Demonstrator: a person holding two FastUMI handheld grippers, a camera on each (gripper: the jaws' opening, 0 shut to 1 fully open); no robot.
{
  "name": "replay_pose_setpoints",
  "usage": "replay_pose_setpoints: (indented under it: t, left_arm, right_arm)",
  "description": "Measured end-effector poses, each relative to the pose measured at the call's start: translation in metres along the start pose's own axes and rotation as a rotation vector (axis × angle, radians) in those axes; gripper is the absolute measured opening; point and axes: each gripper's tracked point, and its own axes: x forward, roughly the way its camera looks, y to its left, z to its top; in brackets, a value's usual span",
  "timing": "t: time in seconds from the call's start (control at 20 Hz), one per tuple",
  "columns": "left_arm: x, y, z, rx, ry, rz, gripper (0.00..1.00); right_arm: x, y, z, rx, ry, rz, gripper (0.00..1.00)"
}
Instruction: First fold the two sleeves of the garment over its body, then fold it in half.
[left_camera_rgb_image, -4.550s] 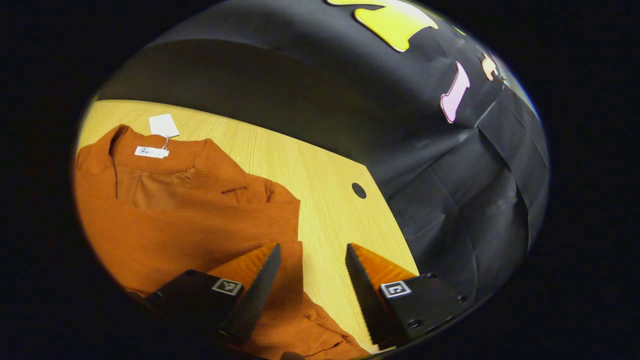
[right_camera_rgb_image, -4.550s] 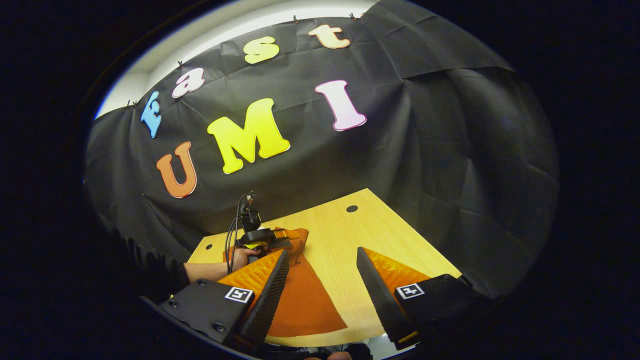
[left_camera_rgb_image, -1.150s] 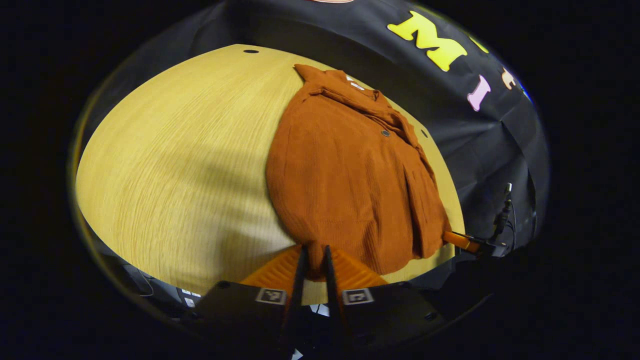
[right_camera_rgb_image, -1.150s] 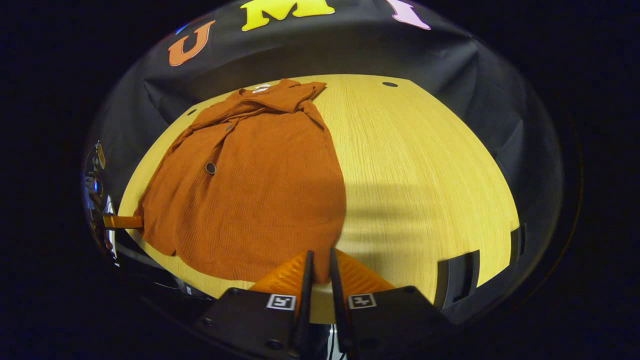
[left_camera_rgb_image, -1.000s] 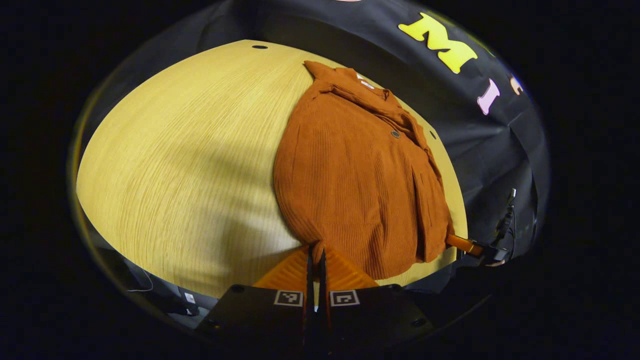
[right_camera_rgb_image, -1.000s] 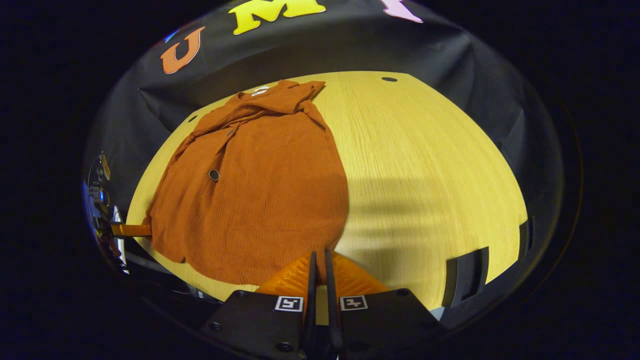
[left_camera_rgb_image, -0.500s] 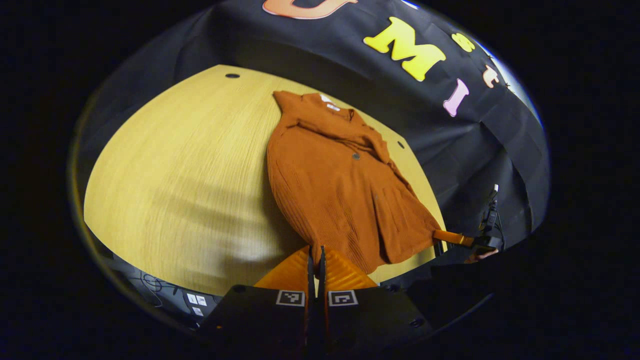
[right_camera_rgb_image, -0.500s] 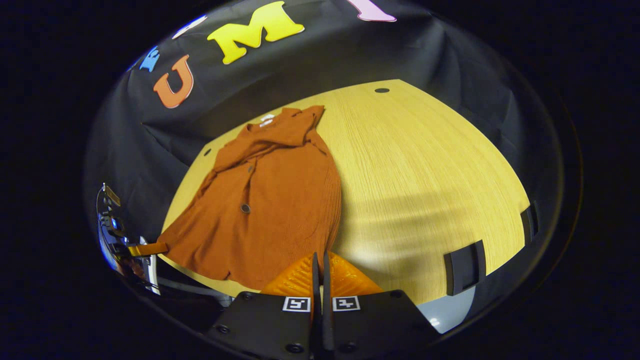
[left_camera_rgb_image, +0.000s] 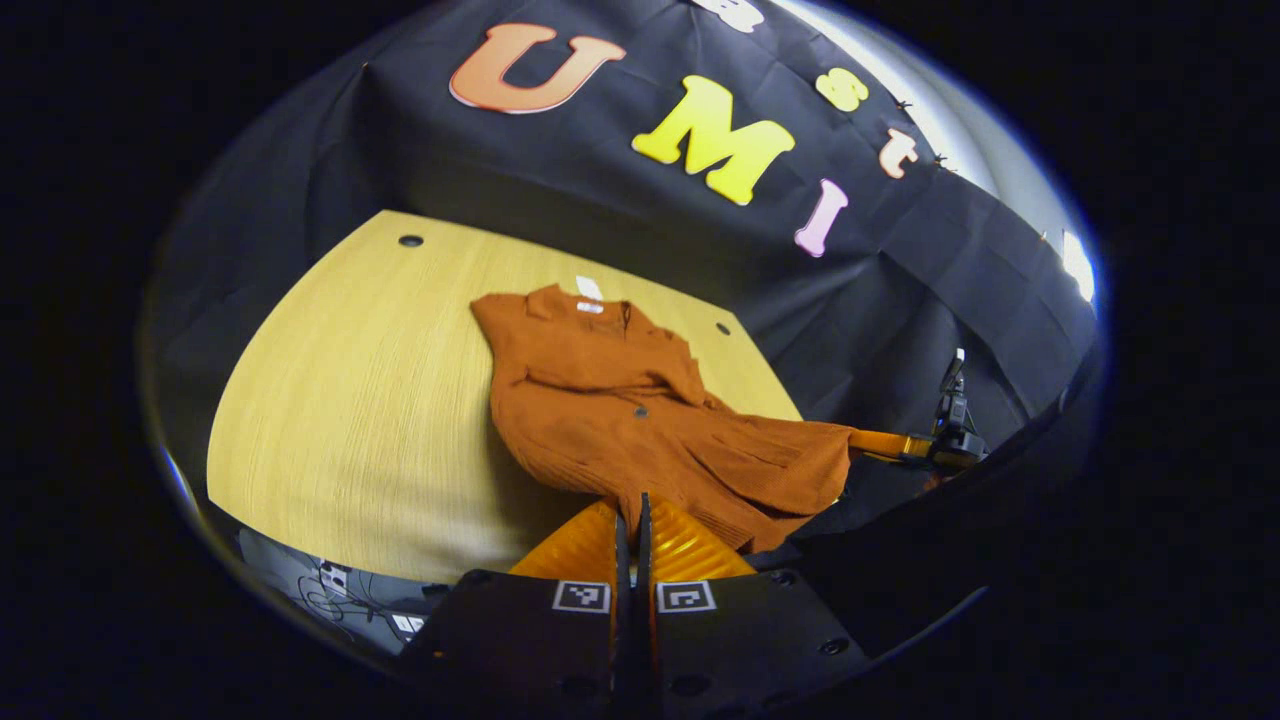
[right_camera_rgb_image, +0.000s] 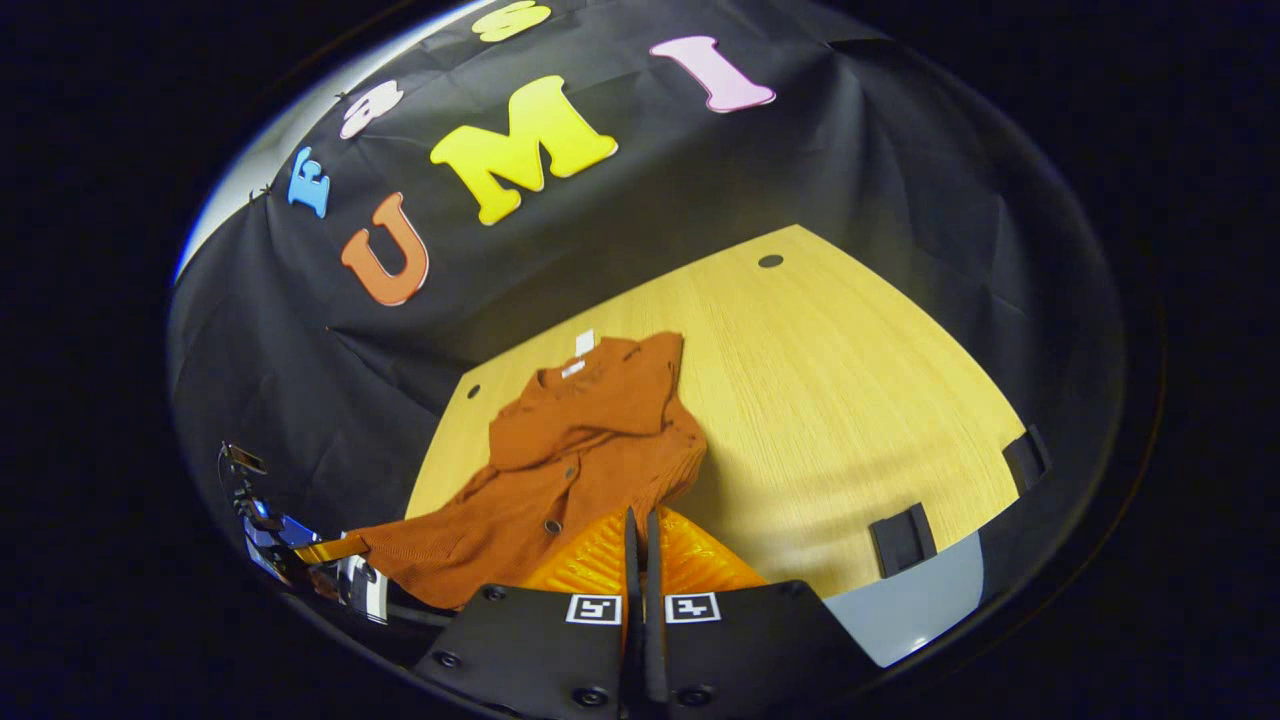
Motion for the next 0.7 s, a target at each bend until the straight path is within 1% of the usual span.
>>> replay_pose_setpoints:
  t: [0.05, 0.1, 0.15, 0.3, 0.35, 0.45, 0.6, 0.7]
  left_arm:
    - [0.0, -0.006, 0.017, 0.018, -0.034, -0.014, 0.03]
    - [0.002, -0.008, 0.035, 0.049, -0.061, -0.009, 0.03]
    - [0.008, -0.002, 0.049, 0.093, -0.082, 0.024, 0.03]
    - [0.029, 0.028, 0.082, 0.281, -0.109, 0.176, 0.03]
    - [0.036, 0.035, 0.092, 0.326, -0.122, 0.206, 0.03]
    - [0.053, 0.038, 0.117, 0.329, -0.156, 0.222, 0.03]
    - [0.091, 0.051, 0.151, 0.274, -0.177, 0.233, 0.03]
    - [0.119, 0.062, 0.17, 0.235, -0.162, 0.231, 0.03]
  right_arm:
    - [-0.003, 0.004, 0.012, -0.014, -0.017, 0.007, 0.0]
    - [-0.003, 0.009, 0.027, -0.028, -0.04, 0.017, 0.01]
    - [0.001, 0.016, 0.046, -0.044, -0.063, 0.03, 0.01]
    - [0.024, 0.037, 0.091, -0.083, -0.11, 0.087, 0.01]
    - [0.036, 0.043, 0.103, -0.105, -0.117, 0.103, 0.01]
    - [0.065, 0.053, 0.123, -0.15, -0.119, 0.119, 0.01]
    - [0.112, 0.069, 0.153, -0.148, -0.12, 0.154, 0.01]
    - [0.146, 0.078, 0.173, -0.148, -0.112, 0.171, 0.01]
